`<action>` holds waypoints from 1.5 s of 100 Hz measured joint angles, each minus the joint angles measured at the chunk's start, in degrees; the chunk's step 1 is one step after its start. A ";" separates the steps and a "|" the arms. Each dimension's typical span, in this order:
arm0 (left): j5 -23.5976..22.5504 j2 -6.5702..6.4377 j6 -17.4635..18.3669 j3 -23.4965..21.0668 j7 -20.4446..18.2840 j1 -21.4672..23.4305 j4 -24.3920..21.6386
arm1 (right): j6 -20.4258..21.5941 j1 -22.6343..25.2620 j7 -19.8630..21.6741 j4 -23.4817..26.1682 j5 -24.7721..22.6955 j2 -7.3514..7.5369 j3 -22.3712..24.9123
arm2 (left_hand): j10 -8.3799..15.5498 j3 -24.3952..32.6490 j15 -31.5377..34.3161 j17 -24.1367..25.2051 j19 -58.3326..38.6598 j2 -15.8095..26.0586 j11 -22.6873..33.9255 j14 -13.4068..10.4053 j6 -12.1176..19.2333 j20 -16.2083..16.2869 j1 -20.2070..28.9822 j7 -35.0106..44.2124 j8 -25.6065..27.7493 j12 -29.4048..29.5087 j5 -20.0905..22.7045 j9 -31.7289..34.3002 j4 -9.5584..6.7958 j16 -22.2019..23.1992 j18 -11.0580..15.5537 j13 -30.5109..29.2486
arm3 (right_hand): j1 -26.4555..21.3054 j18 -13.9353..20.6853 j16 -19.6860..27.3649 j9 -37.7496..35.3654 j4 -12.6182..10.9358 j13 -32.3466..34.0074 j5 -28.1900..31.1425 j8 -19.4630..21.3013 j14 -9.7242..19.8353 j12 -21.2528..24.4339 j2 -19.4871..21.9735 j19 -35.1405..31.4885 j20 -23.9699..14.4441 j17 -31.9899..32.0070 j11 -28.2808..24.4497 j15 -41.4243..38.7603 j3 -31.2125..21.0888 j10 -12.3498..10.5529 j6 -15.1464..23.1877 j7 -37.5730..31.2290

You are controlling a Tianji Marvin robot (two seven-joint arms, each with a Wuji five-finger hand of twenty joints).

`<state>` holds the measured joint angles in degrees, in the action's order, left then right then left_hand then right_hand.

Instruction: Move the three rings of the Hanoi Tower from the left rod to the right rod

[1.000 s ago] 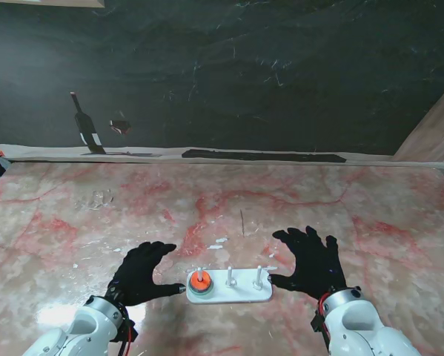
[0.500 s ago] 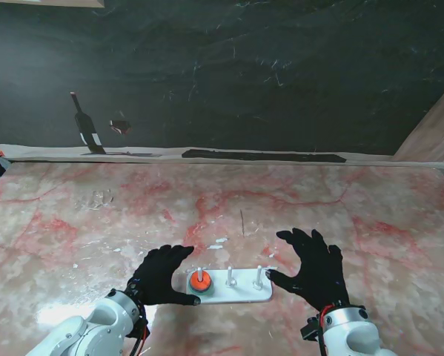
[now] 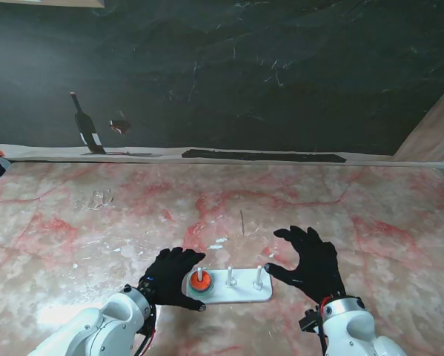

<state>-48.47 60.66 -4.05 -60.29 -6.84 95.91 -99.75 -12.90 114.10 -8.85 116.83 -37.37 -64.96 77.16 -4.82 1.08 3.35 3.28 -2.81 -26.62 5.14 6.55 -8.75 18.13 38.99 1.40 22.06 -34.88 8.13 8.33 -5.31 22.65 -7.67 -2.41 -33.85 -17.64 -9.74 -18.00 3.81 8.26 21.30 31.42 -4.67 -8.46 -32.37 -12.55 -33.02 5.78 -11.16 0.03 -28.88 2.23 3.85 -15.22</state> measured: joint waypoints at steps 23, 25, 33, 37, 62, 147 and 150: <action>-4.84 -0.39 0.93 0.83 0.06 -0.90 1.03 | 0.60 -0.34 0.09 -0.25 0.93 0.00 0.02 | 0.49 0.51 2.58 0.00 -0.10 -1.58 8.33 -0.41 1.60 -0.01 1.53 5.38 9.82 -3.93 0.00 0.07 -2.02 8.23 0.00 -0.05 | 0.00 0.00 0.00 0.00 0.00 0.00 1.39 0.00 -0.03 -0.22 0.05 0.00 0.00 0.00 -0.15 0.00 0.51 0.55 -0.02 -0.82; -5.02 -0.41 1.15 0.94 0.41 -0.97 1.20 | 0.60 -0.37 0.18 -0.26 0.98 0.00 0.02 | 0.65 0.51 3.14 0.00 -0.17 -1.58 9.16 -0.42 1.65 -0.01 1.74 6.18 10.26 -4.17 0.00 0.08 -2.04 8.56 0.00 -0.08 | 0.00 0.00 0.00 0.00 0.00 0.00 1.40 0.00 -0.03 -0.22 0.08 0.00 0.00 0.00 -0.18 0.00 0.51 0.62 -0.02 -0.82; -5.01 -0.47 1.51 1.66 1.85 -1.46 2.02 | 0.56 -0.57 0.61 -0.31 1.18 0.00 0.02 | 0.92 0.51 4.63 0.02 -0.63 -1.60 11.32 -0.50 2.29 -0.01 1.86 8.62 11.76 -4.60 0.00 0.12 -2.51 9.62 0.00 -0.24 | 0.00 0.00 0.00 0.00 0.00 0.00 1.49 0.00 -0.03 -0.22 0.39 0.00 0.00 0.00 -0.36 0.00 0.51 0.77 -0.02 -0.82; -4.89 -0.47 1.62 1.89 2.03 -1.71 2.34 | 0.49 -0.68 0.83 -0.32 1.32 0.00 0.02 | 0.93 0.52 5.19 0.04 -0.63 -2.55 12.00 -0.51 2.51 0.11 1.92 9.18 11.96 -4.62 0.00 0.74 -2.93 9.76 0.00 -0.26 | 0.00 0.00 0.00 0.00 0.00 0.00 2.18 0.00 -0.03 -0.23 0.46 0.00 0.00 0.00 -0.50 0.00 0.56 0.85 -0.02 -0.91; -5.28 -0.44 1.25 3.34 3.04 -3.12 3.97 | 0.08 -1.05 1.44 -0.35 1.89 0.00 0.00 | 0.93 0.53 8.72 0.07 -1.05 -3.14 17.14 -0.52 2.90 1.94 2.20 17.44 12.47 -4.64 0.81 2.51 -3.53 9.99 -0.19 -1.10 | 0.00 0.00 0.00 0.00 0.00 0.00 2.85 0.00 -0.04 -0.24 0.53 0.44 0.00 0.00 -0.63 0.00 1.05 1.40 -0.03 -0.94; -5.18 -0.01 0.70 5.65 6.40 -5.67 7.39 | -0.77 -0.83 2.37 -0.14 2.68 0.01 0.31 | 0.95 16.91 17.03 0.22 -2.67 -4.74 20.00 -0.26 2.59 7.31 1.76 23.97 7.74 -4.54 5.24 7.64 2.05 9.67 -0.31 -1.80 | 0.00 0.00 0.00 0.02 0.00 0.00 2.86 0.00 -0.05 -0.25 1.13 0.65 0.37 -0.04 -0.87 0.00 1.07 1.58 -0.03 -1.36; -5.13 0.00 0.70 5.68 6.41 -5.73 7.44 | -0.77 -0.72 2.32 -0.11 2.72 0.01 0.38 | 0.94 16.93 17.09 0.28 -2.89 -4.73 20.34 -0.26 2.59 7.35 1.76 24.00 7.74 -4.54 5.27 8.26 2.05 9.67 -0.31 -2.46 | 0.00 0.00 0.00 0.02 0.00 0.00 2.86 0.00 -0.05 -0.25 1.30 0.65 0.37 -0.04 -0.86 0.00 1.07 1.59 -0.03 -1.36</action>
<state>-53.60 60.66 -3.35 -54.62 -0.44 90.19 -92.31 -13.67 113.39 -6.54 116.72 -34.64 -64.95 77.54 -3.87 18.01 20.43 3.56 -5.70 -31.35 25.48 6.28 -6.16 25.47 40.75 25.41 29.80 -39.42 13.40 16.59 -3.26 32.32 -7.97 -4.87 -33.85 -17.64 -9.74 -17.98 3.81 8.26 24.16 31.42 -4.71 -8.71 -31.07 -11.89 -32.65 5.74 -12.03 0.03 -27.81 3.82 3.82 -16.58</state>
